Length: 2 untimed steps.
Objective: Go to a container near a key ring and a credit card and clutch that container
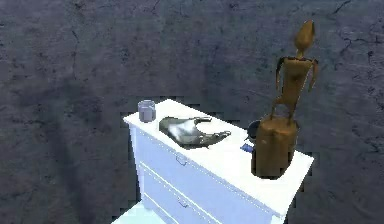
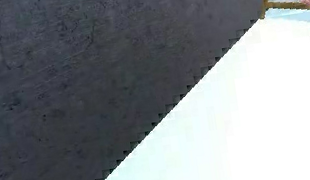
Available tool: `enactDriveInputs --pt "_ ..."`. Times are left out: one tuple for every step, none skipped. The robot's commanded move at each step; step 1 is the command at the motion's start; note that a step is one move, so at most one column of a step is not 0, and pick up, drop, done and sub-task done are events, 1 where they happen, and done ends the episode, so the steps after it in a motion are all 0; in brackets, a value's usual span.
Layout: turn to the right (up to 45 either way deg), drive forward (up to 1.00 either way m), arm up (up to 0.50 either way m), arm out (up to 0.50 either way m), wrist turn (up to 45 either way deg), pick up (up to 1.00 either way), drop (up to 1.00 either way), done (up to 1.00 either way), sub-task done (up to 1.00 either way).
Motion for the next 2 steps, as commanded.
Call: enactDriveInputs --pt "45.0 0.0 0.0 0.0 0.0 0.0 0.0 0.0 0.0" --pt "45.0 0.0 0.0 0.0 0.0 0.0 0.0 0.0 0.0"
